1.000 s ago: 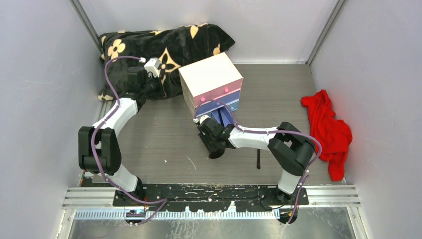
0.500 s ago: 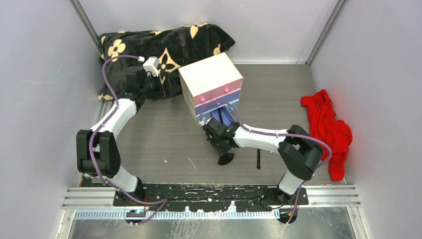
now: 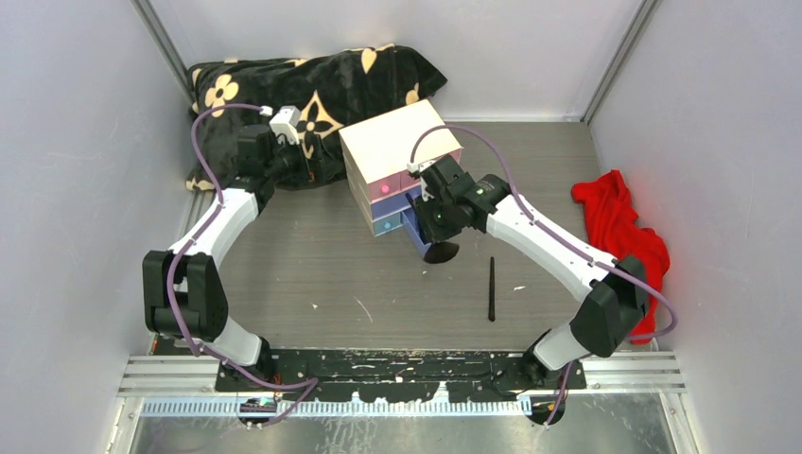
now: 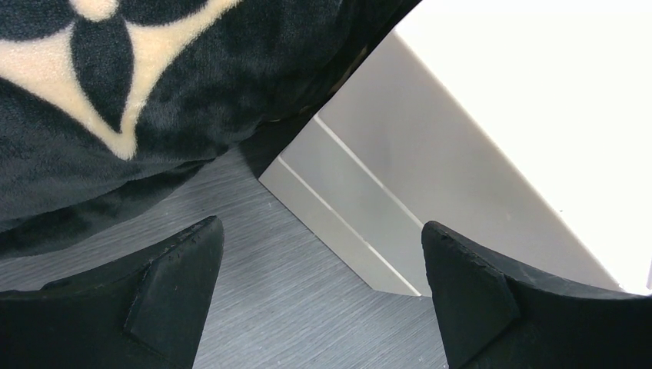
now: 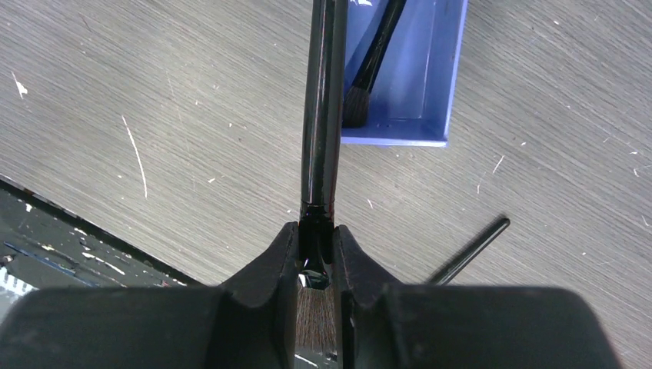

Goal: Organize the makeup
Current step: Pick up the makeup brush from the center of the board.

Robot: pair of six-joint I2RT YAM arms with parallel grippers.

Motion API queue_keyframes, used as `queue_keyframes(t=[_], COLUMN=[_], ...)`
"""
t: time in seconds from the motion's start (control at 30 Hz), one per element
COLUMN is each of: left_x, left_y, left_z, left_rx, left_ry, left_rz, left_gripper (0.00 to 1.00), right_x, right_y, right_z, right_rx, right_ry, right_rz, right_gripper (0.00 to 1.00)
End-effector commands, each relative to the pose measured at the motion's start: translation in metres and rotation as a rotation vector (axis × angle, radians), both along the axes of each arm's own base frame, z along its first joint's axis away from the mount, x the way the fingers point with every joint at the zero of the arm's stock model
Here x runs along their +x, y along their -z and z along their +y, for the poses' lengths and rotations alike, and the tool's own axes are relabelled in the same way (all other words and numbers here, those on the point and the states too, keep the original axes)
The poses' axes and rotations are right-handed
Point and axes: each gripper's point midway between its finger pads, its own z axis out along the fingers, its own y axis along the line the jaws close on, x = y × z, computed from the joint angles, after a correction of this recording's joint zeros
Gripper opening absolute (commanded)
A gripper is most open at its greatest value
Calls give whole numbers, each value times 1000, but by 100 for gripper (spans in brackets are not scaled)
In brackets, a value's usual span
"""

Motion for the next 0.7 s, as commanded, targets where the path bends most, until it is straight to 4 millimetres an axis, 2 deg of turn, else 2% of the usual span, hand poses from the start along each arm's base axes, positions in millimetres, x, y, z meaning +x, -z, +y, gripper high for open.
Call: queue_keyframes(t=[0.0, 0.23, 0.43, 0.67], left_x=[-1, -3, -3, -3], left_y=[-31, -31, -34, -34], left_z=[-4, -6, -6, -5], left_rx=[-22, -31, -34, -25], left_ry=[23, 31, 32, 29], left_rz=[-93, -93, -100, -104], left_gripper=[100, 100, 100, 100], right_x=[1, -13, -9, -10], right_y=[2, 17, 21, 44], right_z=[-11, -18, -26, -34], right_rx=[-33, -49, -70, -109], right_ry=[-24, -28, 2, 17], right_rz=[67, 160, 168, 222], right_gripper=[2, 2, 2, 2])
